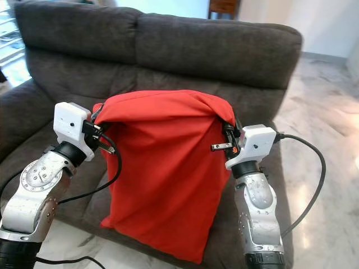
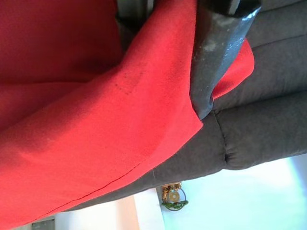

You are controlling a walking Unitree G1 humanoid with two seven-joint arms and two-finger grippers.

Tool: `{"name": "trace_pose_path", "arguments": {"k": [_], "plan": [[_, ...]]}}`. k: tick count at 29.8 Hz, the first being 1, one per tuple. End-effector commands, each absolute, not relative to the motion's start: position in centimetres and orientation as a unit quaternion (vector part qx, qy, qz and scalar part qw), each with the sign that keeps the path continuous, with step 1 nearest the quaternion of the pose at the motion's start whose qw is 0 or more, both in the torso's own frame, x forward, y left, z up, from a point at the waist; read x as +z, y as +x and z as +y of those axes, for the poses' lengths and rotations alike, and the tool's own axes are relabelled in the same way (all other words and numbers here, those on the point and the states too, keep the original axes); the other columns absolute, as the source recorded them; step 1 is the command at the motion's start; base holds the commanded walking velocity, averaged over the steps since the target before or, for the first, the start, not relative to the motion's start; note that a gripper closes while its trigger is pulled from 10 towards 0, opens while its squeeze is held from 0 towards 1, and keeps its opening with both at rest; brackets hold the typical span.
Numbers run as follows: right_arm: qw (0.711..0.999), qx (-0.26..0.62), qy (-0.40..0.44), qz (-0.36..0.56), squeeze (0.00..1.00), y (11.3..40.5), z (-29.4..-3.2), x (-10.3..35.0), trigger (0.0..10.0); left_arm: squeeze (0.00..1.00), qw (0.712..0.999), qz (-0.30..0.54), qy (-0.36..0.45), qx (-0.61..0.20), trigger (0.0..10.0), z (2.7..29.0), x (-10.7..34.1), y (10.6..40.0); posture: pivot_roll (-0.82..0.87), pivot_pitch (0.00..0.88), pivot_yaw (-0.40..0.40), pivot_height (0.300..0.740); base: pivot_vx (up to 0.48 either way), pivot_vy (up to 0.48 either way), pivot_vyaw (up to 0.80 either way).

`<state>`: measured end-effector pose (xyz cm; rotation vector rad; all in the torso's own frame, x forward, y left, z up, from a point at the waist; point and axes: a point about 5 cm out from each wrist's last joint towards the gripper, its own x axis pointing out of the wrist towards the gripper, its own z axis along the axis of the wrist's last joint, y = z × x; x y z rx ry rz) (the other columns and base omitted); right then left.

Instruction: Move the pillow to the sofa from floor

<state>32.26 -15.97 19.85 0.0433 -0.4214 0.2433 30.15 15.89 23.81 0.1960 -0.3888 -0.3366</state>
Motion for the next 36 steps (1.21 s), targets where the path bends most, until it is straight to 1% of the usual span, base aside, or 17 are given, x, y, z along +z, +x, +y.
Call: {"name": "trace_pose_path", "arguments": {"k": [1,25,36], "plan": [[0.963,0.103,0.025,-0.249,0.0,31.94,-16.84,21.55,10.0,0.0,0.954,-0.245,0.105,-0.137,10.0,16.79,25.87,29.67,0.07,0.089,0.012,0.74,0.0,0.0,0.0],[0.963,0.105,0.025,-0.246,0.0,31.94,-16.79,21.4,10.0,0.0,0.953,-0.246,0.108,-0.14,10.0,16.77,25.9,29.67,0.07,0.091,0.013,0.74,0.0,0.0,0.0],[0.963,0.106,0.024,-0.245,0.0,31.91,-16.77,21.33,10.0,0.0,0.952,-0.248,0.107,-0.143,10.0,16.64,25.92,29.65,0.07,0.09,0.013,0.74,0.246,0.0,0.0]]}}
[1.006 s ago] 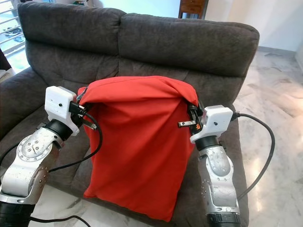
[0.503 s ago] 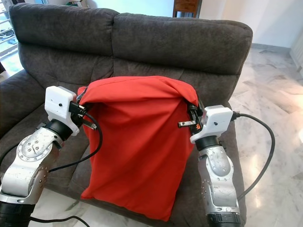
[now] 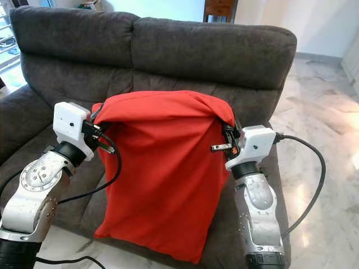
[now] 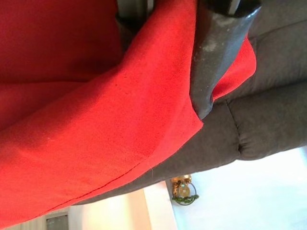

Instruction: Move the pillow to the sofa from floor

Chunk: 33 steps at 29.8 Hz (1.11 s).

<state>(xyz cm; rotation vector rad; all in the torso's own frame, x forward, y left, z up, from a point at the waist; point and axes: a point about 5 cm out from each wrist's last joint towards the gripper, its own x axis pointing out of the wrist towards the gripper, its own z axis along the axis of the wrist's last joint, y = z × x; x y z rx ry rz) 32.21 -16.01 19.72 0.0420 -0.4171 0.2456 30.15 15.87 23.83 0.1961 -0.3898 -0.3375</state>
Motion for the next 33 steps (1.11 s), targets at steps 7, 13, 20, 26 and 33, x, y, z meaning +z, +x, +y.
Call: {"name": "trace_pose_path", "arguments": {"k": [7,13,20,26,33], "plan": [[0.964,0.105,0.024,-0.245,0.0,31.91,-16.81,21.34,10.0,0.0,0.952,-0.248,0.108,-0.143,10.0,16.64,25.96,29.66,0.07,0.094,0.013,0.74,0.272,0.0,0.0],[0.964,0.107,0.024,-0.244,0.0,31.87,-16.77,21.33,10.0,0.0,0.952,-0.249,0.109,-0.143,10.0,16.62,26.02,29.61,0.07,0.096,0.012,0.74,0.282,0.0,0.0],[0.962,0.11,0.024,-0.247,0.0,31.83,-16.67,21.46,10.0,0.0,0.952,-0.25,0.108,-0.142,10.0,16.61,26.03,29.6,0.07,0.097,0.012,0.74,0.28,0.0,0.0],[0.963,0.107,0.023,-0.246,0.0,31.84,-16.75,21.4,10.0,0.0,0.952,-0.249,0.109,-0.141,10.0,16.6,25.99,29.58,0.07,0.098,0.011,0.74,0.281,0.0,0.0],[0.964,0.103,0.023,-0.243,0.0,31.9,-16.84,21.25,10.0,0.0,0.952,-0.228,0.116,-0.168,10.0,16.27,25.45,29.61,0.08,0.098,0.012,0.74,0.122,0.0,0.0]]}}
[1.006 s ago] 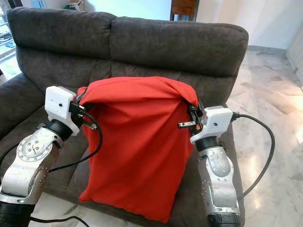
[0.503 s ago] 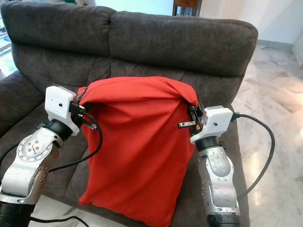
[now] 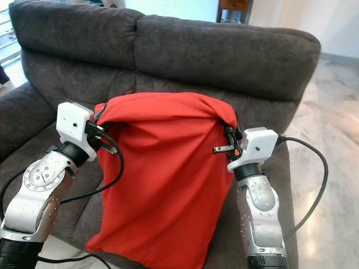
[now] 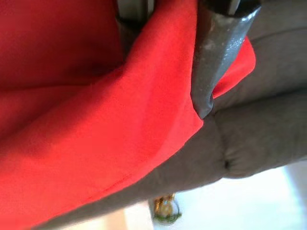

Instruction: Move the pillow to the sofa from floor

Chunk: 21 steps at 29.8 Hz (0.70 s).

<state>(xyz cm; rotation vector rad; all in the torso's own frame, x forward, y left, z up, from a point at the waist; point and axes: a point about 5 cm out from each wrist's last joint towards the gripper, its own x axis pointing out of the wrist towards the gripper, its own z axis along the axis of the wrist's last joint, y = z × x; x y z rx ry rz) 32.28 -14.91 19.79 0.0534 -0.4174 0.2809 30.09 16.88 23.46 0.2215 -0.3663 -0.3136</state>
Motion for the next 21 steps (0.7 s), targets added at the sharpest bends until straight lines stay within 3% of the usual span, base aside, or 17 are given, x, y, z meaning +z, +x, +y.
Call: {"name": "trace_pose_path", "arguments": {"k": [1,7,13,21], "plan": [[0.964,0.102,0.024,-0.243,0.0,31.9,-16.9,21.2,10.0,0.0,0.951,-0.225,0.115,-0.176,10.0,16.1,25.3,29.6,0.08,0.098,0.011,0.74,0.0,0.0,0.0],[0.97,0.08,0.024,-0.229,0.0,32.1,-17.2,20.7,10.0,0.0,0.947,-0.182,0.122,-0.236,10.0,15.4,24.0,29.4,0.08,0.097,0.012,0.74,0.0,0.0,0.0],[0.973,0.058,0.027,-0.221,0.0,32.5,-17.9,20.5,10.0,0.0,0.949,-0.179,0.135,-0.22,10.0,16.2,24.1,29.8,0.08,0.097,0.014,0.74,0.0,0.0,0.0],[0.978,0.14,-0.011,-0.152,0.0,33.3,-15.6,18.0,10.0,0.0,0.951,-0.157,0.153,-0.217,10.0,16.1,23.1,29.8,0.08,0.093,0.013,0.74,0.0,0.0,0.0]]}}
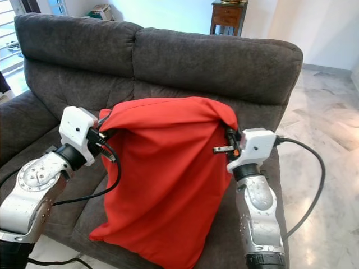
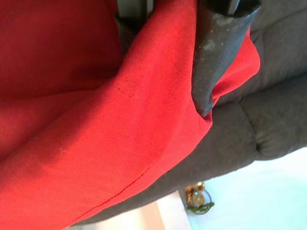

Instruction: Move the pillow to the sofa from floor

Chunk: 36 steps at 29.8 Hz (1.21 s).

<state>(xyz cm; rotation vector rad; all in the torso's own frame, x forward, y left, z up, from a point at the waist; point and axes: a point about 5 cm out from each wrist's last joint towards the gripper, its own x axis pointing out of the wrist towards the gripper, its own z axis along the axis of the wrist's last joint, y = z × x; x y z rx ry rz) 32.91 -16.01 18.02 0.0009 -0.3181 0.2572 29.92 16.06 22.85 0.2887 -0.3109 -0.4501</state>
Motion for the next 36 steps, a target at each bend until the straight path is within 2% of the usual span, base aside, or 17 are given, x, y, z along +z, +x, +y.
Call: {"name": "trace_pose_path", "arguments": {"k": [1,8,12,16,18,20,31,36], "plan": [[0.978,0.14,-0.011,-0.152,0.0,33.3,-15.6,18.0,10.0,0.0,0.951,-0.157,0.153,-0.217,10.0,16.1,23.1,29.8,0.08,0.093,0.013,0.74,0.0,0.0,0.0],[0.984,0.146,-0.032,-0.096,0.0,33.9,-15.5,16.0,10.0,0.0,0.957,-0.128,0.151,-0.213,10.0,16.6,21.7,29.9,0.08,0.088,0.01,0.74,0.0,0.0,0.0],[0.991,0.112,-0.04,-0.061,0.0,34.1,-16.5,14.7,10.0,0.0,0.953,-0.087,0.183,-0.224,10.0,16.9,20.3,30.1,0.08,0.087,0.01,0.74,0.0,0.0,0.0],[0.996,0.074,-0.046,-0.029,0.0,34.2,-17.8,13.6,10.0,0.0,0.933,-0.035,0.238,-0.268,10.0,17.0,18.5,30.2,0.08,0.094,0.007,0.74,0.0,0.0,0.0],[0.997,0.06,-0.045,-0.017,0.0,34.1,-18.3,13.0,10.0,0.0,0.91,-0.004,0.284,-0.303,10.0,17.0,17.3,30.1,0.08,0.096,0.006,0.74,0.0,0.0,0.0],[0.997,0.057,-0.046,-0.012,0.0,34.0,-18.5,12.8,10.0,0.0,0.904,0.004,0.292,-0.312,10.0,17.0,16.9,30.1,0.07,0.097,0.007,0.74,0.0,0.0,0.0],[0.997,0.01,-0.052,0.061,0.0,33.0,-20.2,9.4,10.0,0.0,0.907,0.052,0.286,-0.304,10.0,18.1,13.7,30.6,0.07,0.109,0.001,0.74,0.0,0.0,0.0],[0.994,-0.019,-0.048,0.094,0.0,32.4,-21.2,7.9,10.0,0.0,0.914,0.071,0.295,-0.27,10.0,19.9,12.6,31.1,0.07,0.111,0.0,0.74,0.0,0.0,0.0]]}}
